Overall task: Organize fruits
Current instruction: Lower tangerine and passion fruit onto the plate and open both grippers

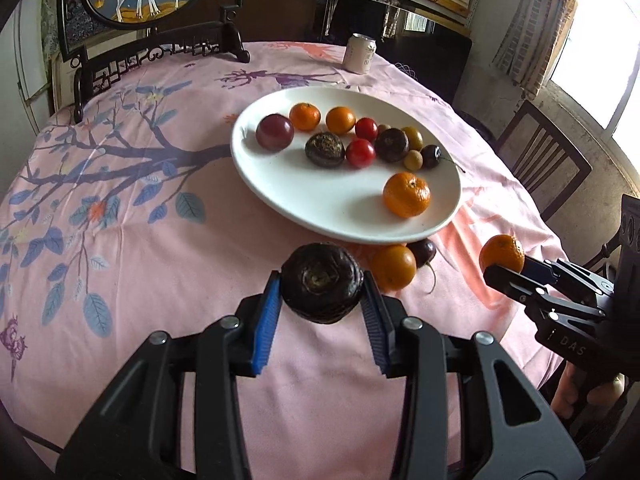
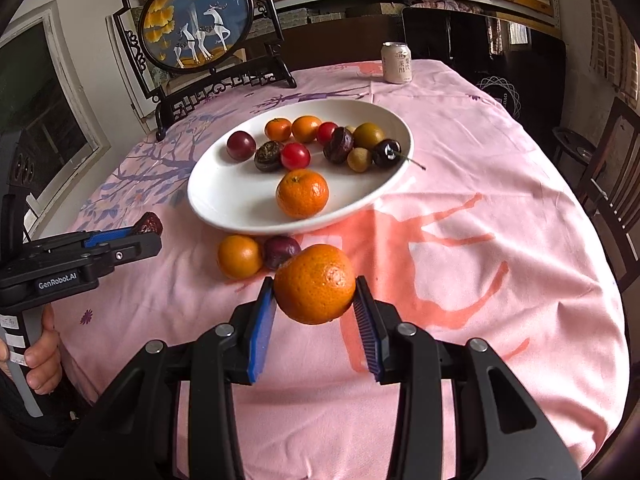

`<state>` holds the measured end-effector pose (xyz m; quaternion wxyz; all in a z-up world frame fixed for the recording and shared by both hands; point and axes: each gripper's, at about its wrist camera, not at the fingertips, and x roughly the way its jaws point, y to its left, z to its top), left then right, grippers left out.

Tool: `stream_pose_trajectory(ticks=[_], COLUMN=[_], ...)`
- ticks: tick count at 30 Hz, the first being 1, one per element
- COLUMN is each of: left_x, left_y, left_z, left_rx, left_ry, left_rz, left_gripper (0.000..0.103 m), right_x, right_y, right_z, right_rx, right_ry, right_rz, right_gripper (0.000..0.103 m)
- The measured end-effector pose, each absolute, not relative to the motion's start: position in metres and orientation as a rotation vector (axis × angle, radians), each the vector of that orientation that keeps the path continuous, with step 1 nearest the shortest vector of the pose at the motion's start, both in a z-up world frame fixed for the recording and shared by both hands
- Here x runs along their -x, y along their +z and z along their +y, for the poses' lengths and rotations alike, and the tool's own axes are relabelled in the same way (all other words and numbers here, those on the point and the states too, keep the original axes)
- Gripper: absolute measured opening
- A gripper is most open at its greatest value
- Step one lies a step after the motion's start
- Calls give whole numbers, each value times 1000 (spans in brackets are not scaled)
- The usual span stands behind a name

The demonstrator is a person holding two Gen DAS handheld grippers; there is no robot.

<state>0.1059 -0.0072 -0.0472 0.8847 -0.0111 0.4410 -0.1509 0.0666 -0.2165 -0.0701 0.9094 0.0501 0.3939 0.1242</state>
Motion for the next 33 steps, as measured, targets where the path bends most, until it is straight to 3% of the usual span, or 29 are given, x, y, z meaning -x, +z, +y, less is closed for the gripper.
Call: stream_pose_trajectory(ticks=[5,12,25,27,28,29,33], left_x=[-148,-214,-232,-232,-230,-227,-199], left_y=[-24,-42,-57,-57,-55,-51,-28], left_z=[-13,-34,-44,-43,-42,-41,-32], left_rx=[-23,-53,-66,-61,-57,-54,-53], left_ry=[-264,-209,-222,-219,-219,-219,-212], left_rz=[886,957,990,989,981,967,893], left_gripper=[40,40,41,45,52,58,64], right_x=[-108,-176,-196,-196,-194,-191,-168], right_y=[-51,-64,-75,-73,-71,-68,-48], right_z=[-218,-214,-215,-215,-215,-215,-215], right_rx=[-33,11,37,49,56,65,81], right_ry=[214,220,189,180,170,158,157], right_rz=[761,847,887,880,865,848,794], right_gripper=[40,40,40,50,53,55,58])
